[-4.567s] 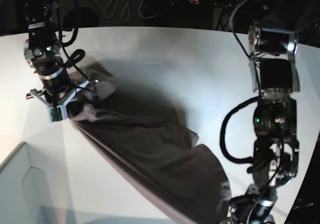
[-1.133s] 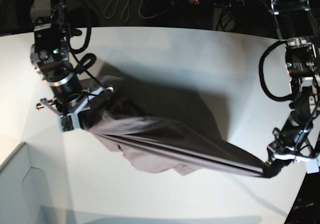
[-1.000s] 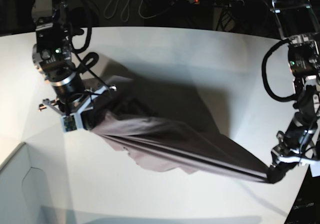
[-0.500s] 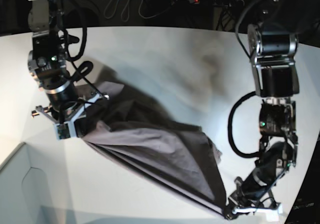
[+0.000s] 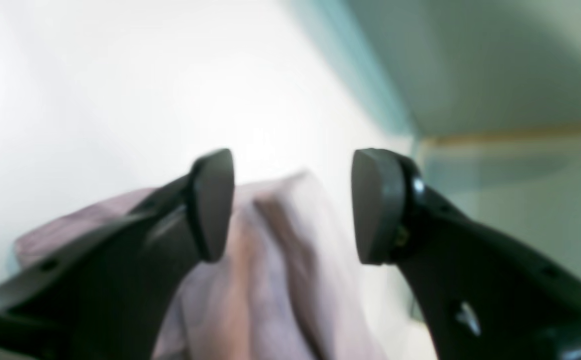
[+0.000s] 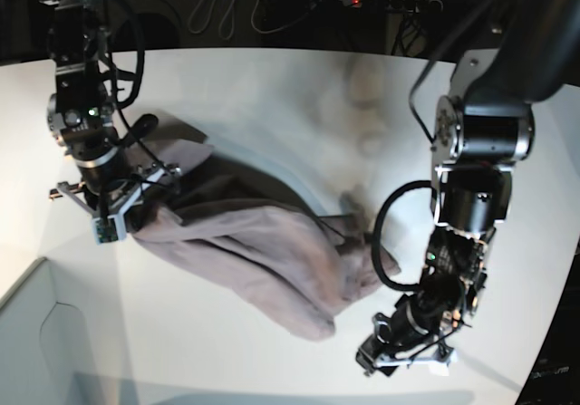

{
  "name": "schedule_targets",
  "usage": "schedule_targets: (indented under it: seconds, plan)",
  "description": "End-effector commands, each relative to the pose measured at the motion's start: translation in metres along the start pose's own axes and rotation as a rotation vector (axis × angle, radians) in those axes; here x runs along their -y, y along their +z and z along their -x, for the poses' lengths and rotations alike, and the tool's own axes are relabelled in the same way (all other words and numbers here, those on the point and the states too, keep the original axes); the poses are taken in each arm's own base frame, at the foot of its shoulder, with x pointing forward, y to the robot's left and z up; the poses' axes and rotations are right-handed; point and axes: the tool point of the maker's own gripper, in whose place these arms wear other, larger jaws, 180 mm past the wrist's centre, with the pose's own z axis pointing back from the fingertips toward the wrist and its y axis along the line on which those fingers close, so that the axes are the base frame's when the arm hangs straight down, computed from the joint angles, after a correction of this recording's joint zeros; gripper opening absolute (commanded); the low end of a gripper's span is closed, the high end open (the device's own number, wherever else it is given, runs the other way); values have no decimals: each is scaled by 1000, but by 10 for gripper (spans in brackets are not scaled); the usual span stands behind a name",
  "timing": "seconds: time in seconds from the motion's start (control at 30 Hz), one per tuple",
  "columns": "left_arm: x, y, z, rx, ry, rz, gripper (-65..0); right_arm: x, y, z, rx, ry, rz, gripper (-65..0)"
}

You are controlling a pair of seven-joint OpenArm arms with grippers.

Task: Layout the t-shirt on the table in an organized manner, then fold the t-shirt properly

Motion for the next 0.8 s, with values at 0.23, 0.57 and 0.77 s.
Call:
schedule_targets:
  seconds: [0.23, 0.57, 0.77]
  plan:
    - [21, 45, 13, 100, -90, 152, -297, 9, -4, -20, 60, 1, 26, -650]
    - [-62, 72, 80, 16, -151, 11, -297, 6, -3, -18, 56, 0, 20, -650]
    - [-62, 48, 98, -35, -235, -54, -298, 5, -3, -16, 46, -2, 19, -650]
